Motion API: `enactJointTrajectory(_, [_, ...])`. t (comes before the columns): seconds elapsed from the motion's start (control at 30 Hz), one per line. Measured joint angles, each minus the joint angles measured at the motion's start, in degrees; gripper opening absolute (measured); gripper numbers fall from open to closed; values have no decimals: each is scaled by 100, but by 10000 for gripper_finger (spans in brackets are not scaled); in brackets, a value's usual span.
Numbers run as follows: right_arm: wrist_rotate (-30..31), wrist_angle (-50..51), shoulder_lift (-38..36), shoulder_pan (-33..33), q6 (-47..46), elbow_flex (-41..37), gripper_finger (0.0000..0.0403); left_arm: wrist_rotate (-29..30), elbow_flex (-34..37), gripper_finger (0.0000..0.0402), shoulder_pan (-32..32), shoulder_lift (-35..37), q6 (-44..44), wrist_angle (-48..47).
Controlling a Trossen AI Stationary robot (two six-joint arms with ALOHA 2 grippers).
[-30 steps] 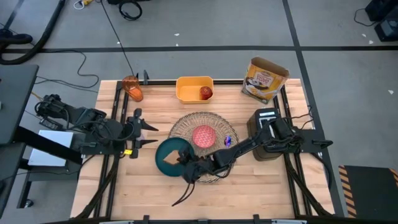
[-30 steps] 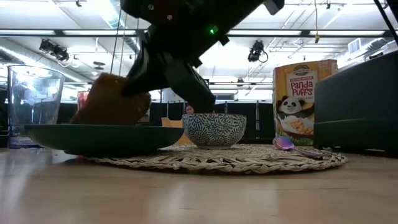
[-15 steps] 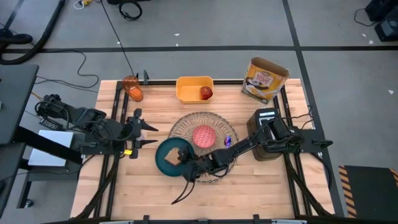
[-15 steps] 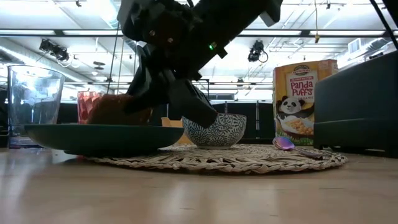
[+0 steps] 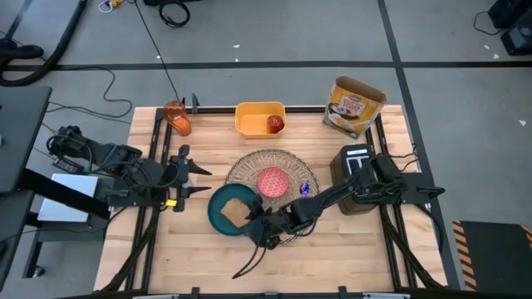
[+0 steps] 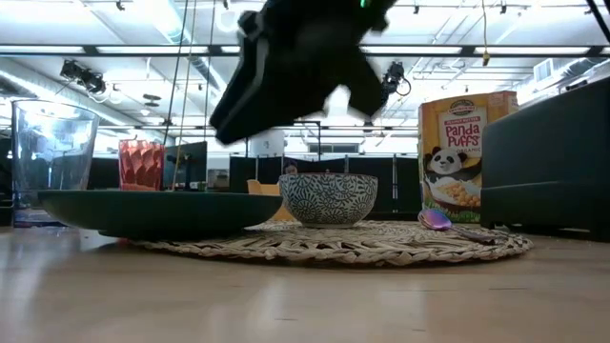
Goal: Arrange a breakfast setting
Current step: Put the toasted bread on the dark green plate, then pour the cereal from the yellow cereal box into the red bowl
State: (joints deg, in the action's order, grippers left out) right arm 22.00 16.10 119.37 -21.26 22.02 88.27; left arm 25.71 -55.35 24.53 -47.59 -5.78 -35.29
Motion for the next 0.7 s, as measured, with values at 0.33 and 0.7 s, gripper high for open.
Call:
enactJointTrajectory(0.33, [846,2063,-1886,408,-2723,-111,157,1,2,192,0,0,-112,108])
enactJointTrajectory(0.7, [1744,2711,-4056,1258,-4188,-1671,270,1,2,192,0,-2,-89,352])
